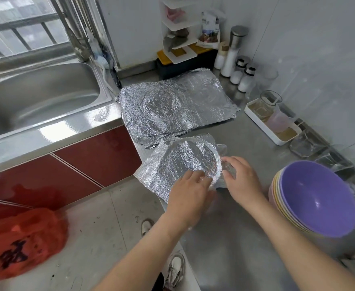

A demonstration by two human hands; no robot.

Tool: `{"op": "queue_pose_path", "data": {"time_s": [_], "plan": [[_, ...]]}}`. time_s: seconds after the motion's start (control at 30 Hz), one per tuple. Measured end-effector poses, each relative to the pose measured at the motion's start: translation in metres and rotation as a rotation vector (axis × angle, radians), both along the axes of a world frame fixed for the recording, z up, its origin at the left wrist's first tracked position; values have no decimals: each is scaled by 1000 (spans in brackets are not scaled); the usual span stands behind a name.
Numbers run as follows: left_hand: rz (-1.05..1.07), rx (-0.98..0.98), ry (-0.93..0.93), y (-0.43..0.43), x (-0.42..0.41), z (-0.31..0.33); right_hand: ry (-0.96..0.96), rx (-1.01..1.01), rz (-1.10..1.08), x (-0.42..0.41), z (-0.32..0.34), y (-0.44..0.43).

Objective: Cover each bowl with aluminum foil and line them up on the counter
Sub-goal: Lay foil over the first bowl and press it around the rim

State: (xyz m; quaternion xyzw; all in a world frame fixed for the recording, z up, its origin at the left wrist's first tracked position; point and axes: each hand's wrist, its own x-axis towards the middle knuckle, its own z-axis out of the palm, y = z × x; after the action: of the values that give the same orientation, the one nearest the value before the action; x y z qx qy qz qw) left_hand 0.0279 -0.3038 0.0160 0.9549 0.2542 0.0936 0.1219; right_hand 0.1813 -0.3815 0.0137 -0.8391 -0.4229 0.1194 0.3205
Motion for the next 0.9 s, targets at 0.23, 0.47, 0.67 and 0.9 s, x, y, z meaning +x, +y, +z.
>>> {"op": "queue_pose_path", "data": {"time_s": [0.23,0.47,0.67,0.9], "plan": [[-55,-83,269,22,-3,-2,146,40,-308,-20,4,10],[-73,-116,323,23,-13,-6,202,-23,-395,-21,2,23],[-79,-108,215,36,-44,-3,126,-70,-369,-8,1,40],[-132,-82,-117,29,-47,-5,58,-34,-289,4,10,38]]}}
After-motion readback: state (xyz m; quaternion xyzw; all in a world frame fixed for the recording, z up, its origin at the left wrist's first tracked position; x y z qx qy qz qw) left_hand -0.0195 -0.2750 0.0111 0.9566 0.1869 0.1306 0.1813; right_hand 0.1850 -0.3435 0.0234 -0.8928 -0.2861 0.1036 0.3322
